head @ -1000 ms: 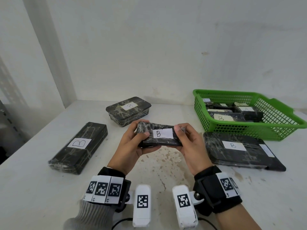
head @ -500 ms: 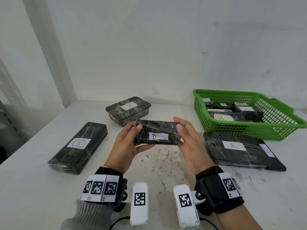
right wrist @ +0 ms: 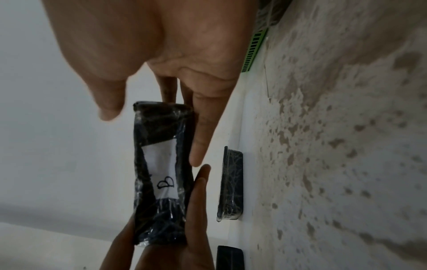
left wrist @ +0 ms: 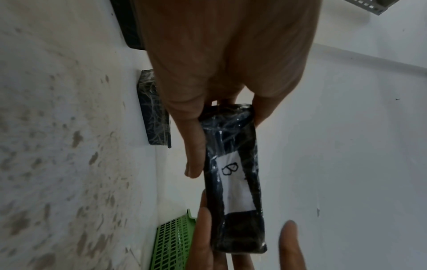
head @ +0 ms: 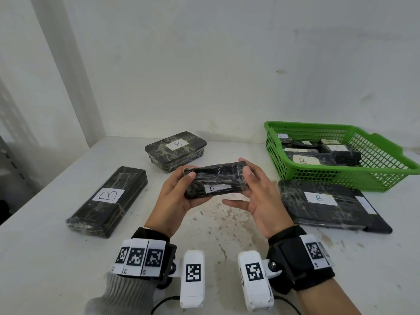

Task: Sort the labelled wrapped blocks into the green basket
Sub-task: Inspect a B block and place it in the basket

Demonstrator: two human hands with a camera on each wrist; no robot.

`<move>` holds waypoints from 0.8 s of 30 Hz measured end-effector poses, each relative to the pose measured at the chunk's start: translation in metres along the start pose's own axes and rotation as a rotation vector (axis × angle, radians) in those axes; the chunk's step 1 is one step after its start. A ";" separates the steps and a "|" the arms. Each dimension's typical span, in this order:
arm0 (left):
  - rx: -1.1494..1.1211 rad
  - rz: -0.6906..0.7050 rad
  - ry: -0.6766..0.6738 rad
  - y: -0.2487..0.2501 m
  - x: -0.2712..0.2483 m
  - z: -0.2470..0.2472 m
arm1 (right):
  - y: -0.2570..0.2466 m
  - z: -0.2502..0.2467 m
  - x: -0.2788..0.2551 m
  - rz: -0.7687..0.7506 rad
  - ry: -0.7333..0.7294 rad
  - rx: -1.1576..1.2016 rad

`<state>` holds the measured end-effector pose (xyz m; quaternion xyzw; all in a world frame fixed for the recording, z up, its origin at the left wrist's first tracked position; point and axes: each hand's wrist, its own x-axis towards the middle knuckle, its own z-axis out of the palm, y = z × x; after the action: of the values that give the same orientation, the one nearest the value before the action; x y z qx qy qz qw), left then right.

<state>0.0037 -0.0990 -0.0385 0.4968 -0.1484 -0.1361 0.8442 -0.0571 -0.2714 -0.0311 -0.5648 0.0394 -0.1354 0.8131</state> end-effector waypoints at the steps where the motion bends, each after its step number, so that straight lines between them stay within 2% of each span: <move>1: 0.001 0.000 -0.007 0.001 0.000 -0.001 | 0.000 0.000 0.000 0.001 -0.002 -0.010; 6: 0.012 -0.010 -0.040 0.004 -0.004 0.005 | -0.002 -0.002 0.000 -0.074 0.044 0.023; 11: 0.030 0.007 -0.006 0.002 -0.003 0.006 | -0.004 0.001 -0.003 -0.112 0.048 -0.013; 17: 0.078 0.017 -0.083 0.001 -0.006 0.007 | -0.005 0.002 -0.005 -0.145 0.102 -0.057; 24: 0.131 -0.027 -0.022 -0.001 -0.006 0.010 | -0.004 0.003 -0.005 -0.121 0.086 -0.117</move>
<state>-0.0059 -0.1054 -0.0349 0.5514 -0.1596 -0.1432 0.8062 -0.0624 -0.2685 -0.0267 -0.6062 0.0481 -0.2058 0.7667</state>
